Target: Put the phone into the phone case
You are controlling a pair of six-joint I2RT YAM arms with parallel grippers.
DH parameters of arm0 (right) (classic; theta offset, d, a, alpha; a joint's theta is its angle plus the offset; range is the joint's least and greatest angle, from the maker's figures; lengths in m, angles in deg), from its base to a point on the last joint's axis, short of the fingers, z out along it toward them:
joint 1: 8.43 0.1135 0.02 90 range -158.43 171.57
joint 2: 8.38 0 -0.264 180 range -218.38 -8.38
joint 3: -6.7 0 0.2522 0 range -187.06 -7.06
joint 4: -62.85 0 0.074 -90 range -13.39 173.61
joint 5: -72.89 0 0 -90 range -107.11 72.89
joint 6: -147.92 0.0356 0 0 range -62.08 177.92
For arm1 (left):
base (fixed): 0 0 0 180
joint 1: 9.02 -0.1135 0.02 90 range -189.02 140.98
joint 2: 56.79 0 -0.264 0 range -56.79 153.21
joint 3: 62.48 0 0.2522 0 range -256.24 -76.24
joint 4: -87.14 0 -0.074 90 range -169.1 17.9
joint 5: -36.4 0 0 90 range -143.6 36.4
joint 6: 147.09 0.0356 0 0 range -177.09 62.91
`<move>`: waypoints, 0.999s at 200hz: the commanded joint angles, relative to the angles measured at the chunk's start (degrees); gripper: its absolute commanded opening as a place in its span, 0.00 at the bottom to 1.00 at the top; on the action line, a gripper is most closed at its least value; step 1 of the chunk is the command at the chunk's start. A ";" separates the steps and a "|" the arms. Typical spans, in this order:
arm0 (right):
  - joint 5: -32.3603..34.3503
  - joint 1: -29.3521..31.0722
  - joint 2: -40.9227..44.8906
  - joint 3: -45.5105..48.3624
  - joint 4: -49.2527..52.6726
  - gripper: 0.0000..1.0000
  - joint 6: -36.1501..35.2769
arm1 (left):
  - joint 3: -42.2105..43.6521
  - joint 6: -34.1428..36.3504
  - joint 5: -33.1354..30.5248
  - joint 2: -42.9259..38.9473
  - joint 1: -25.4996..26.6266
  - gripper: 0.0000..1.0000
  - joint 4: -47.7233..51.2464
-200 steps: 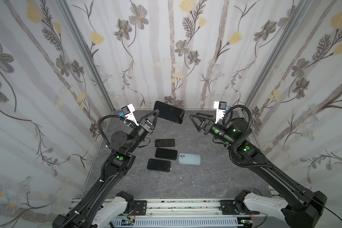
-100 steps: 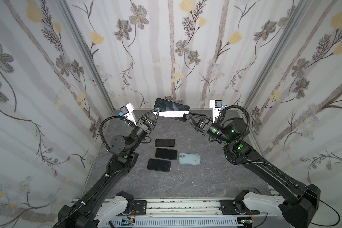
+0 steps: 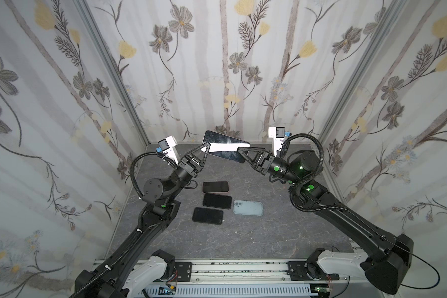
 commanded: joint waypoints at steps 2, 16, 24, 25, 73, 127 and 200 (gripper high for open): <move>-2.86 0.17 0.09 -0.41 -4.54 0.12 1.71 | 0.78 1.09 1.44 -0.61 0.08 0.00 0.77; -2.87 0.16 0.24 -0.04 -4.42 0.07 2.05 | 1.27 1.65 1.63 -0.72 0.10 0.00 1.43; -2.87 0.08 0.41 0.16 -4.25 0.02 2.01 | 1.42 2.10 1.76 -0.77 0.18 0.00 1.97; -2.87 0.07 0.44 0.22 -4.21 0.01 2.00 | 1.51 2.14 1.76 -0.75 0.18 0.00 1.99; -1.34 -2.32 3.39 3.02 -1.19 0.00 3.57 | 3.28 5.56 -0.64 -1.72 0.14 0.20 4.84; -2.84 -13.24 11.32 7.81 16.71 0.00 1.74 | 2.26 16.48 -10.83 -4.32 0.06 0.65 20.83; -4.19 -23.57 12.31 15.70 47.90 0.00 -12.42 | -0.33 24.01 -8.87 8.03 4.36 0.64 42.17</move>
